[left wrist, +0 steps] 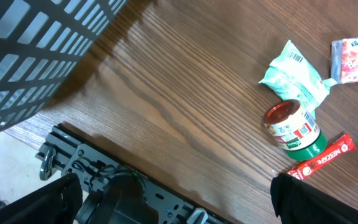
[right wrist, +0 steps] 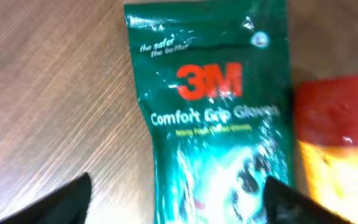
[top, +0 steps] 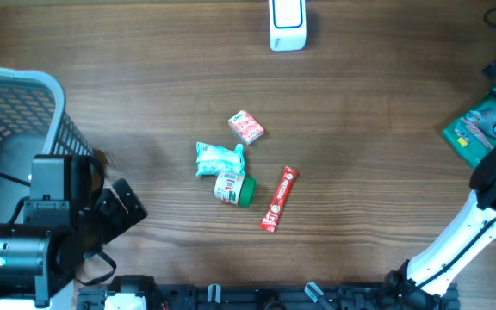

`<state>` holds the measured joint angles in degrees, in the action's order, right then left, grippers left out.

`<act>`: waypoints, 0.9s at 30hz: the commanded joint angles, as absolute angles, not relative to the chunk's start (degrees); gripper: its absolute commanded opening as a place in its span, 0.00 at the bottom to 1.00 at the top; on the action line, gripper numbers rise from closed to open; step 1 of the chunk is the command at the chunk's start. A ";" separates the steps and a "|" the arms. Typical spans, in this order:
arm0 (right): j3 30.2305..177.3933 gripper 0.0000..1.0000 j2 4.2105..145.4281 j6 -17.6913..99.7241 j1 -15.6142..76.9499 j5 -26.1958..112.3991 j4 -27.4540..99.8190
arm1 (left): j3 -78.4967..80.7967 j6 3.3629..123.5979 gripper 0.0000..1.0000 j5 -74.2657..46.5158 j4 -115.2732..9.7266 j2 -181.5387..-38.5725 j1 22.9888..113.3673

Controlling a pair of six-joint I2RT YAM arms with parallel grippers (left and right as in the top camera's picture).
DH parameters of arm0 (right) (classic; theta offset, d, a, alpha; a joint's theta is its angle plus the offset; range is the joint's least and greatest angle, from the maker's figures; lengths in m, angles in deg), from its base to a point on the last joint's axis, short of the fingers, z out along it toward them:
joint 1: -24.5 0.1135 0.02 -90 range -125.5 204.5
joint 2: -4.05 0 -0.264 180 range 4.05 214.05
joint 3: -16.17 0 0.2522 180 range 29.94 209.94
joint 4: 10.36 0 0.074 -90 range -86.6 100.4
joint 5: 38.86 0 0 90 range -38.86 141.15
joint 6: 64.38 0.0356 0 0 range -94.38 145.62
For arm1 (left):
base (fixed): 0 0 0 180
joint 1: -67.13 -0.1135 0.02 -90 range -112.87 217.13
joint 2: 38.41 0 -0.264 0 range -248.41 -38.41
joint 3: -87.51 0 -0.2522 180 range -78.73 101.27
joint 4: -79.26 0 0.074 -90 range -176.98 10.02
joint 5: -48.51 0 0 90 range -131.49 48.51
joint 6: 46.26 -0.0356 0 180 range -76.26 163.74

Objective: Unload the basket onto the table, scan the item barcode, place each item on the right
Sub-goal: 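Move the glove bag to the right side and drop it, then grasp the red Nescafe stick with the right gripper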

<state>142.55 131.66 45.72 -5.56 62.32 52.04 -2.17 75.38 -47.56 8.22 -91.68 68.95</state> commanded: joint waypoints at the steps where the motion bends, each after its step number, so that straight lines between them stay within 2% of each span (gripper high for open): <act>1: 143.12 0.90 119.55 54.28 -4.47 59.24 55.23 | -2.06 75.95 1.00 -47.27 8.22 -91.64 69.15; 4: 143.12 0.90 112.05 62.02 -0.03 47.66 63.36 | -2.06 75.95 1.00 -47.27 8.22 -91.66 69.15; 6: 143.12 0.88 110.52 66.92 4.65 42.30 73.24 | -2.06 75.95 1.00 -47.27 8.22 -91.66 69.15; 9: 141.94 0.86 110.65 67.62 14.68 41.93 85.42 | -2.06 75.95 1.00 -47.27 8.22 -91.64 69.15; 12: 136.50 0.83 110.65 67.59 26.72 42.41 88.87 | -2.06 75.95 1.00 -47.27 8.22 -91.64 69.15; 15: 126.14 0.74 110.65 69.36 37.56 42.72 83.27 | -2.06 75.95 1.00 -47.27 8.22 -91.64 69.15; 18: 114.51 0.68 110.65 77.60 46.04 42.61 76.43 | -2.06 75.95 1.00 -47.27 8.22 -91.64 69.15; 20: 104.78 0.68 110.65 82.02 55.53 42.04 65.98 | -2.06 75.95 1.00 -47.27 8.22 -91.64 69.15; 23: 98.71 0.68 110.65 82.79 62.57 42.09 54.84 | -2.06 75.95 1.00 -47.27 8.22 -91.64 69.15; 24: 95.58 0.64 110.68 84.27 65.39 42.13 50.36 | -2.06 75.95 1.00 -47.29 8.22 -91.64 69.15; 26: 92.28 0.49 110.70 89.43 67.16 42.52 48.87 | -2.06 75.95 1.00 -47.27 8.22 -91.64 69.15; 27: 91.15 0.46 110.70 90.85 67.53 42.50 48.87 | -2.06 75.95 1.00 -47.27 8.22 -91.64 69.15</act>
